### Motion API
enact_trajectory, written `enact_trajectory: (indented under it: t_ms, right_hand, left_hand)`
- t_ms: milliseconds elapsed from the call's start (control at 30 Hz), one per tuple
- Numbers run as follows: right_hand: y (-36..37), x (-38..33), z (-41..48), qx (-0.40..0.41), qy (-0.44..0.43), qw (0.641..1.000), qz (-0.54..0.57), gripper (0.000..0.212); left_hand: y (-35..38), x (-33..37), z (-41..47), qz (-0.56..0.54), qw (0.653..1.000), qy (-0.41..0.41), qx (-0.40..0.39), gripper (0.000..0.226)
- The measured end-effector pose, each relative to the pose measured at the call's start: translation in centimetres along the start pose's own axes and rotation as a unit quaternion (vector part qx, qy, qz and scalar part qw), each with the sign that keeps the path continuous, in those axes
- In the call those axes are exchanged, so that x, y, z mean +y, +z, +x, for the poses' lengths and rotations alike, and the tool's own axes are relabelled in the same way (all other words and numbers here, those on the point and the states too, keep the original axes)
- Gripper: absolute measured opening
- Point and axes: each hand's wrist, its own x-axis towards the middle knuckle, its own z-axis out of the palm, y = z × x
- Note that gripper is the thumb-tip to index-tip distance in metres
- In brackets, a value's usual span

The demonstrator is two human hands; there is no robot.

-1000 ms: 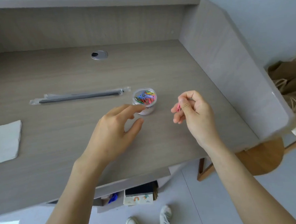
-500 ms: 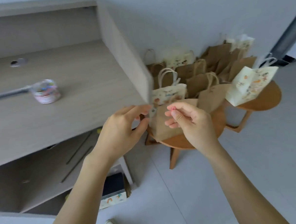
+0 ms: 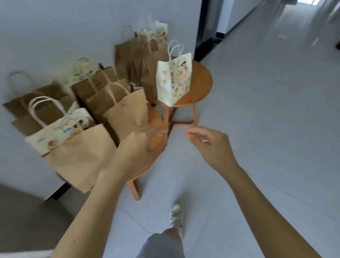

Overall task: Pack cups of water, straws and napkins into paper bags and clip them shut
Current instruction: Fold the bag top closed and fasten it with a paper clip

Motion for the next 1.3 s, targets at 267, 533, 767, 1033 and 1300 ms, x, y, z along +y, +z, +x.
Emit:
enact_trajectory:
  t_ms: [267,533,767,1033,1300]
  right_hand:
    - [-7.7,7.7,14.7,0.001,0.053,0.998,-0.032,0.016]
    - [-15.0,13.1,30.0,0.02,0.079,0.997,-0.003,0.02]
    - [-20.2,19.8,45.4,-0.062,0.03,0.997,-0.024,0.014]
    - [-22.9,23.0,61.6,-0.16,-0.034,0.986,-0.044,0.008]
    - [-18.1,25.7,74.9,-0.241,-0.042,0.969,-0.033,0.011]
  left_hand:
    - [5.8,0.5,19.4,-0.017,0.998,0.011,-0.053,0.035]
    - [7.7,2.1,37.0,0.003,0.994,0.001,-0.111,0.035]
    - [11.4,2.3,51.5,0.035,0.995,-0.055,-0.071,0.035]
    - [11.5,1.7,62.9,0.023,0.989,-0.141,-0.031,0.032]
    - [10.9,-6.1,71.3,0.039,0.974,-0.222,-0.021,0.035]
